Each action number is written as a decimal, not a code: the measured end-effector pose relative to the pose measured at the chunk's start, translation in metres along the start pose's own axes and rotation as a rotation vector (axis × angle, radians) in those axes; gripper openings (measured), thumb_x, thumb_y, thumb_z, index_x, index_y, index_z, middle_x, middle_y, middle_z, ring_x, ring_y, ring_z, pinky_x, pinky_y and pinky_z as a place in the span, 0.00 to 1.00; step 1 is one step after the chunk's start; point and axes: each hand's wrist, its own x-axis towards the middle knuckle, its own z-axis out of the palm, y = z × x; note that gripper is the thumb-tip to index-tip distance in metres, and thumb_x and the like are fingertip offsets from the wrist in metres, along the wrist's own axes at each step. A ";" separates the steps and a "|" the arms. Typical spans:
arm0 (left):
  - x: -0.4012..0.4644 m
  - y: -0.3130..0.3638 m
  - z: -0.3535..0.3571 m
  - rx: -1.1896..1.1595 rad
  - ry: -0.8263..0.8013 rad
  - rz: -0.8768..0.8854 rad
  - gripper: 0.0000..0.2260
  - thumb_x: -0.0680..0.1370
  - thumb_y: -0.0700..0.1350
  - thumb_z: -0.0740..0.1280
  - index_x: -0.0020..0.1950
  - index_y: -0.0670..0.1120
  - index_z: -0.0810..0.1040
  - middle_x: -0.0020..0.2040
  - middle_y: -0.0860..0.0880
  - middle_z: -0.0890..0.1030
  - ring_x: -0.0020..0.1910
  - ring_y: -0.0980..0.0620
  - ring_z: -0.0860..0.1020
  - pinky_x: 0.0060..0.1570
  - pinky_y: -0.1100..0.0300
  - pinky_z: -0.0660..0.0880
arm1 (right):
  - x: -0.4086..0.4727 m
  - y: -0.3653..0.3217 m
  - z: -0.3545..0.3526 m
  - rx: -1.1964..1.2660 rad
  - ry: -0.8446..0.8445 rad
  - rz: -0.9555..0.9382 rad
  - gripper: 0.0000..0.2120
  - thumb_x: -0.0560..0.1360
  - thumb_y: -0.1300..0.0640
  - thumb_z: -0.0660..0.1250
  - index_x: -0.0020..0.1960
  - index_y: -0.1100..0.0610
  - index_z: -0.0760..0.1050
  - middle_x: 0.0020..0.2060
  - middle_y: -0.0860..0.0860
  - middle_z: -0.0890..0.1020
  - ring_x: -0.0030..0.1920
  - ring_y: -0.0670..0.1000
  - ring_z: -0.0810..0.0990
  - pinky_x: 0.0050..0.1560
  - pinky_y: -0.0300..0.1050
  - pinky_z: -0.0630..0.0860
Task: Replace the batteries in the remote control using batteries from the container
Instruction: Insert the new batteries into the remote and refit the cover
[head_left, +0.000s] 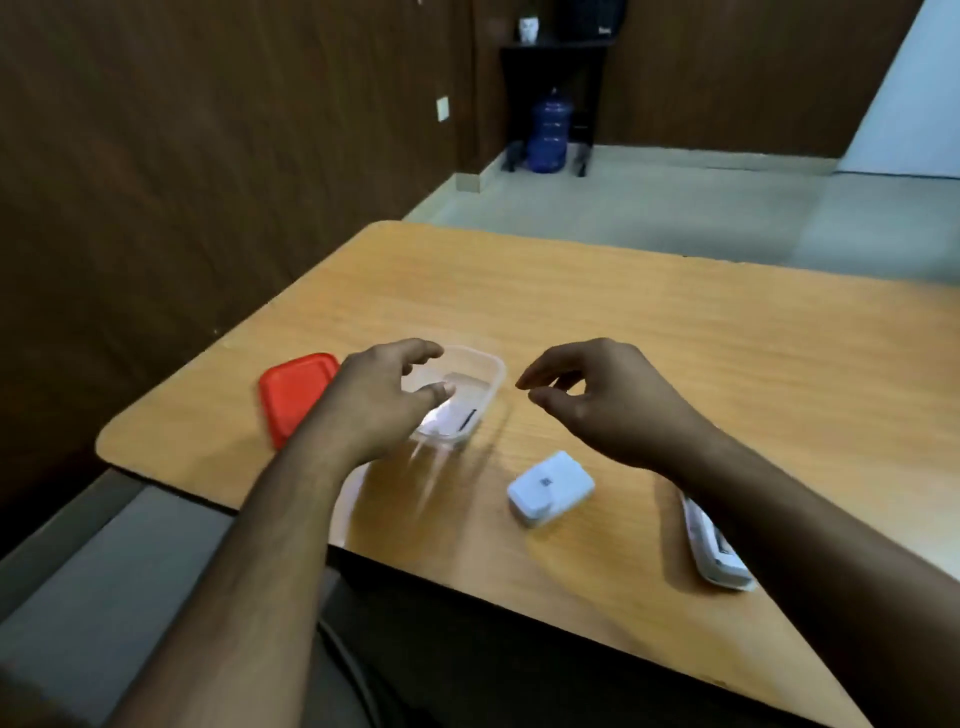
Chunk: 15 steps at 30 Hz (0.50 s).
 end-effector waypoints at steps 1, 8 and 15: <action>0.001 -0.005 -0.002 0.006 -0.008 -0.006 0.24 0.74 0.54 0.72 0.69 0.54 0.73 0.67 0.53 0.76 0.63 0.56 0.73 0.57 0.59 0.69 | 0.011 -0.004 0.007 -0.016 -0.021 -0.015 0.08 0.76 0.55 0.67 0.49 0.46 0.83 0.44 0.40 0.85 0.45 0.38 0.81 0.42 0.30 0.73; 0.003 -0.024 0.005 0.026 -0.214 -0.006 0.50 0.65 0.65 0.74 0.79 0.51 0.53 0.79 0.55 0.58 0.75 0.56 0.59 0.65 0.64 0.56 | 0.068 -0.023 0.040 -0.290 -0.169 -0.058 0.09 0.74 0.58 0.69 0.47 0.46 0.84 0.43 0.41 0.86 0.43 0.43 0.81 0.45 0.43 0.78; 0.011 -0.030 0.013 0.081 -0.233 -0.009 0.50 0.66 0.64 0.73 0.79 0.50 0.50 0.80 0.54 0.55 0.76 0.55 0.56 0.72 0.59 0.57 | 0.096 -0.043 0.053 -0.681 -0.403 -0.044 0.17 0.67 0.40 0.76 0.46 0.51 0.82 0.42 0.49 0.83 0.47 0.53 0.81 0.40 0.46 0.79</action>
